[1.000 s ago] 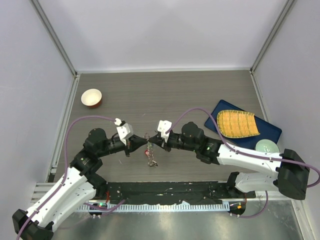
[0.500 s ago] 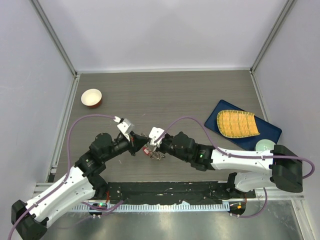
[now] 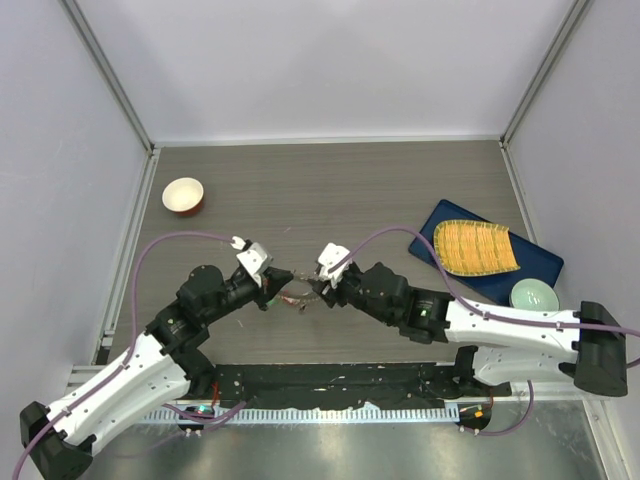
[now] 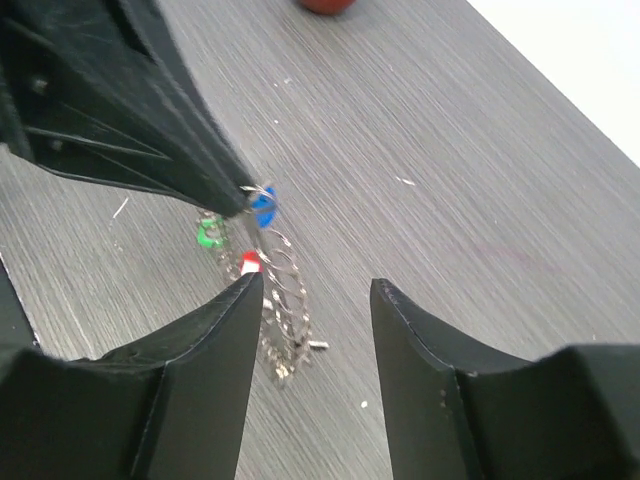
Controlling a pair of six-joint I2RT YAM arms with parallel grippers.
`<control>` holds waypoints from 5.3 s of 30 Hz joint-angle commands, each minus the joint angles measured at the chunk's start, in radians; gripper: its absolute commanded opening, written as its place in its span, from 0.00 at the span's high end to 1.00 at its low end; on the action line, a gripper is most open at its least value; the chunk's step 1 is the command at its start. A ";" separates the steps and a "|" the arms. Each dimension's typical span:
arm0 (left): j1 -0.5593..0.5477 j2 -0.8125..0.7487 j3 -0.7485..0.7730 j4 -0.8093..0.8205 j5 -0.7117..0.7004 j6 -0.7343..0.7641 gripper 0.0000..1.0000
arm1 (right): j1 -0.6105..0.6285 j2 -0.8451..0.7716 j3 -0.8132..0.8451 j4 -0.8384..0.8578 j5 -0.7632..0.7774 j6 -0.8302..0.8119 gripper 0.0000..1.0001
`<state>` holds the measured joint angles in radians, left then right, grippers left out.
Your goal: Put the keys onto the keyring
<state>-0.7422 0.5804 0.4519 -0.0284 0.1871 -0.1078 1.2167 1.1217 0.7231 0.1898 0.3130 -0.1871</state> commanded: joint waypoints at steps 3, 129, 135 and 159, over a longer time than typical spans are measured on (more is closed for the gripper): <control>0.001 -0.004 0.082 -0.027 0.078 0.178 1.00 | -0.089 -0.072 0.053 -0.145 0.031 0.153 0.46; 0.126 0.165 0.220 -0.122 0.678 0.566 1.00 | -0.378 -0.194 0.013 -0.267 -0.684 -0.169 0.99; 0.124 0.190 0.226 -0.123 0.715 0.568 1.00 | -0.336 -0.180 0.041 -0.262 -0.730 -0.199 0.99; 0.115 0.177 0.238 -0.225 0.706 0.658 1.00 | -0.197 -0.129 0.061 -0.204 -0.710 -0.290 0.99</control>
<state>-0.6216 0.7563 0.6369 -0.2554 0.8753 0.5022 1.0080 1.0065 0.7338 -0.0650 -0.3988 -0.4572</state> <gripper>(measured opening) 0.010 0.029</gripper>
